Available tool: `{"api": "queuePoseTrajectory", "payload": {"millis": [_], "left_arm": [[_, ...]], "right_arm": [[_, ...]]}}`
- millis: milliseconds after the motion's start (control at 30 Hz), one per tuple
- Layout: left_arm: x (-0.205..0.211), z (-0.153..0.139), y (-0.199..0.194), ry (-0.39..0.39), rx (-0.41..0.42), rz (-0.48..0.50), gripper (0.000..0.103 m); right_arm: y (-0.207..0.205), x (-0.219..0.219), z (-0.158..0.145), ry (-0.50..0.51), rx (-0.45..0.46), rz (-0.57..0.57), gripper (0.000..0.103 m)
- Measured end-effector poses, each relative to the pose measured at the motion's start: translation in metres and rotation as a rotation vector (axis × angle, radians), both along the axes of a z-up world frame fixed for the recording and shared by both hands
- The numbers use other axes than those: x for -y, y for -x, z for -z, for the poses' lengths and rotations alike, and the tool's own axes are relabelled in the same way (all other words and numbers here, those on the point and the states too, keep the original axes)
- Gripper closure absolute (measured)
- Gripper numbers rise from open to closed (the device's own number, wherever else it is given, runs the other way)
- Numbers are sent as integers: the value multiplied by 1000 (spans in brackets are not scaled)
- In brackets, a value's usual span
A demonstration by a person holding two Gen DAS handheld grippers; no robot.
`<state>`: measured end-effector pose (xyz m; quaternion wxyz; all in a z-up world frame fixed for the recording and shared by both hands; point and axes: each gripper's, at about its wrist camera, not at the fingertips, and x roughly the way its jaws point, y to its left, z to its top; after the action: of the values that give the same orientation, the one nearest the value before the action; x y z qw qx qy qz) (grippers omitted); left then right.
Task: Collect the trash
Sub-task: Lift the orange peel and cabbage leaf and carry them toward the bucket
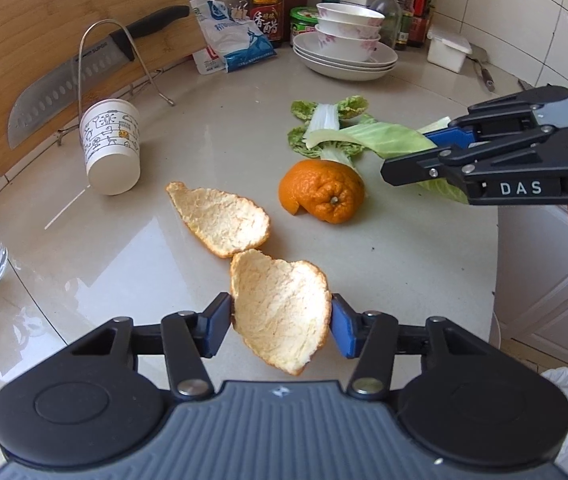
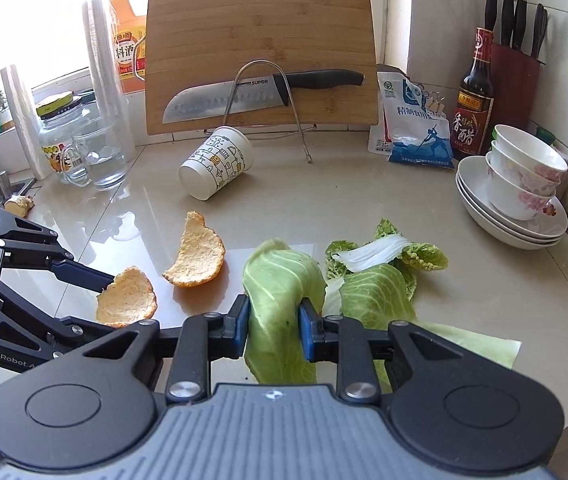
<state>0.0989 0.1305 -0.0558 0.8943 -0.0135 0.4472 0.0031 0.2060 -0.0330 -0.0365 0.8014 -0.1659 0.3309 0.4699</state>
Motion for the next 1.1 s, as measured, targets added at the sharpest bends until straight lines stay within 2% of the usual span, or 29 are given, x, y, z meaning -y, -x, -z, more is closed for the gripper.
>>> {"api": "queuePoseTrajectory", "payload": {"millis": [233,467,867,1100], "left_arm": [[20,-13,5,-5,-16,106,52],[51,-22,-1,-15,-8,223,53],[124,-25,-35,12,16,471,53],[167,-23,-54,28,34,597,54]], "right_arm": [[19,30,-6,-5,5,20,73],[32,72,-5,-10,-3,108,73],[51,167,0,10,-12,392,73],[54,217,23,65,-27,555,73]]}}
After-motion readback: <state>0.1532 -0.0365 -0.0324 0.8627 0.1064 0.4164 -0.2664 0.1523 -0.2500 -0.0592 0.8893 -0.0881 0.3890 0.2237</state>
